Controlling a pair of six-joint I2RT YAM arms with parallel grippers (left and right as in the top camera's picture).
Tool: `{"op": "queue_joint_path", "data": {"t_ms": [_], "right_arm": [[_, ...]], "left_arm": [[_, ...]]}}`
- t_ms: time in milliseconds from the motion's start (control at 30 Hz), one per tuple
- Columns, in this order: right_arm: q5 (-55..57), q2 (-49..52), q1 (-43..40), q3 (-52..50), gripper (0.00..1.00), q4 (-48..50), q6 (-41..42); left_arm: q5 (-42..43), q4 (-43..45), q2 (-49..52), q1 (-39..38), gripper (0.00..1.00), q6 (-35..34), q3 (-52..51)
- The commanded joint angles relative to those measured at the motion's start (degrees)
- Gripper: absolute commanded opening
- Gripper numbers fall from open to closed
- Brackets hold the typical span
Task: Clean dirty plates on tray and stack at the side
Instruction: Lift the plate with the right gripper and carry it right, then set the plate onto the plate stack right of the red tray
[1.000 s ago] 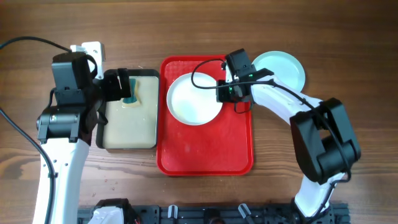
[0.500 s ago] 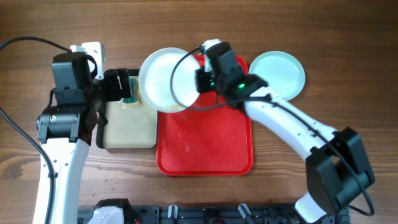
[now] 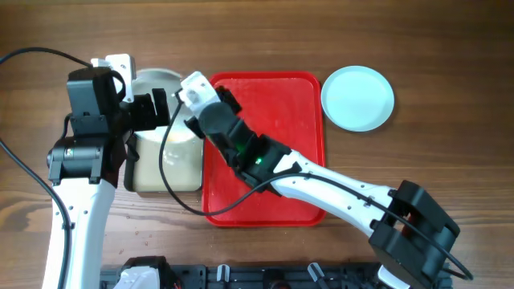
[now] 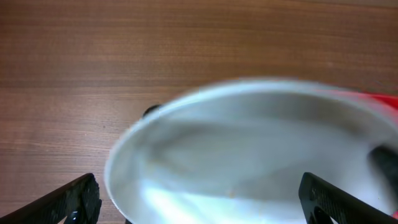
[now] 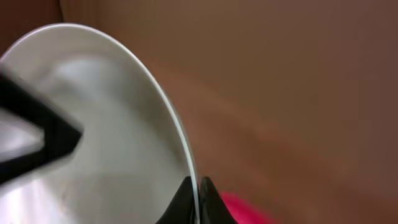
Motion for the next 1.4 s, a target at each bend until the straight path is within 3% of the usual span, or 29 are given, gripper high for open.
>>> {"op": "queue_joint_path", "data": {"t_ms": [0,200,600,833,1000,1100,1200,1367], "right_arm": [[2.7,0.7,-0.1,1.1,0.04,6.9,-22.1],[-3.0,0.7,-0.1,1.1,0.04,16.0,-39.9],[-1.9,0.7,-0.1,1.1,0.04,19.5,-40.1],[-1.2,0.7,-1.4,1.1,0.04,12.5,-12.7],[-11.2,0.9,-6.5,1.1,0.04,-5.4,15.9],[-18.1,0.9,-10.1,1.1,0.04,-13.5,26.4],[-22.7,0.9,-15.5,1.1,0.04,-20.5,32.4],[-42.8,0.9,-29.9,1.1,0.04,-26.7,32.6]], "left_arm": [[0.7,0.0,0.0,0.3,1.00,-0.5,0.3],[0.7,0.0,0.0,0.3,1.00,-0.5,0.3],[0.7,0.0,0.0,0.3,1.00,-0.5,0.3],[0.7,0.0,0.0,0.3,1.00,-0.5,0.3],[0.7,0.0,0.0,0.3,1.00,-0.5,0.3],[0.7,0.0,0.0,0.3,1.00,-0.5,0.3],[0.7,0.0,0.0,0.3,1.00,-0.5,0.3],[0.7,0.0,0.0,0.3,1.00,-0.5,0.3]]}}
